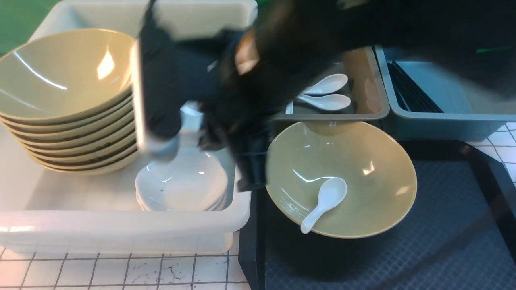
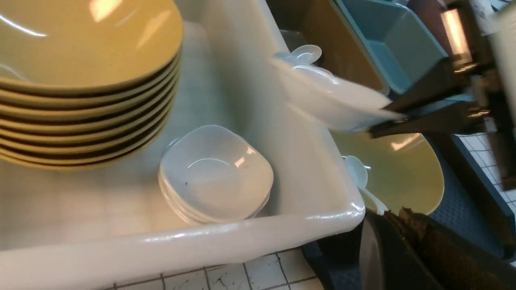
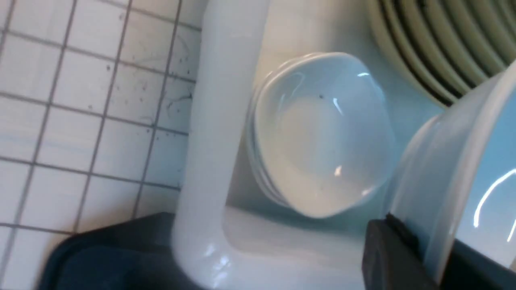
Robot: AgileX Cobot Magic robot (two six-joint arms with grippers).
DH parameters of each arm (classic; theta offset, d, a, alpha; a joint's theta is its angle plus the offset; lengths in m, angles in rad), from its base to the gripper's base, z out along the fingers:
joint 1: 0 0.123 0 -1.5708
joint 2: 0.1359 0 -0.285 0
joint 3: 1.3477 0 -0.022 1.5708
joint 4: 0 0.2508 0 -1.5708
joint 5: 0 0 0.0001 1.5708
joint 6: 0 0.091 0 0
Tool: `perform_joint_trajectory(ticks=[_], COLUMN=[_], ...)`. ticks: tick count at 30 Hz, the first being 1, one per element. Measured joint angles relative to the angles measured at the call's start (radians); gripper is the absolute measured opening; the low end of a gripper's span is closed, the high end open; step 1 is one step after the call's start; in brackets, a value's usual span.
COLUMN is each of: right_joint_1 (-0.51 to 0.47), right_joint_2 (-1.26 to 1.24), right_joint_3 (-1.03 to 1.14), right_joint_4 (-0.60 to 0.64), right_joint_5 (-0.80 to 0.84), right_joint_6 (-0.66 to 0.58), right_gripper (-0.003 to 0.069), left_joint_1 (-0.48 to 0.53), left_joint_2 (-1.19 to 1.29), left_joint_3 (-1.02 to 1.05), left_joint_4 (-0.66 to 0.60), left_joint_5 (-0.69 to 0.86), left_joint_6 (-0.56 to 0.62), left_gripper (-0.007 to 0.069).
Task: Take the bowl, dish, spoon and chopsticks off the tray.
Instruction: Use the right arm to put the plate into the large storage box on the left
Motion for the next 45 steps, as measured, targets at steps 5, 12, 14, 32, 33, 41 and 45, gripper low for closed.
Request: perform_joint_trajectory(ticks=[5, 12, 14, 32, 33, 41, 45], right_joint_1=[0.0, 0.0, -0.001, -0.041, -0.041, -0.041, -0.04], right_joint_2=[0.109, 0.197, 0.222, 0.274, 0.273, 0.274, 0.274], right_joint_3=[-0.063, -0.073, -0.073, -0.073, -0.073, -0.073, -0.074], right_joint_4=[0.011, 0.012, 0.012, 0.015, 0.015, 0.016, 0.016], right_joint_5=[0.011, -0.078, -0.106, -0.133, -0.133, -0.131, -0.117], right_joint_6=[-0.116, -0.226, -0.247, -0.238, -0.235, -0.186, -0.14], right_gripper=[0.0055, 0.0055, 0.0055, 0.0063, 0.0071, 0.0255, 0.039], left_joint_1=[0.0, 0.0, 0.0, 0.0, 0.0, 0.0, 0.0], left_joint_2=[-0.011, -0.011, -0.011, -0.011, -0.011, -0.011, -0.011], left_joint_3=[-0.001, -0.001, -0.001, -0.002, -0.002, -0.006, -0.007], left_joint_4=[0.007, 0.012, 0.014, -0.009, -0.009, -0.019, -0.02], left_joint_5=[0.044, 0.046, 0.044, -0.004, -0.004, -0.005, -0.005], left_joint_6=[0.001, 0.004, 0.004, 0.004, 0.004, 0.004, 0.004], left_gripper=[-0.0001, -0.0001, -0.0001, -0.0001, -0.0001, -0.0001, -0.0001])
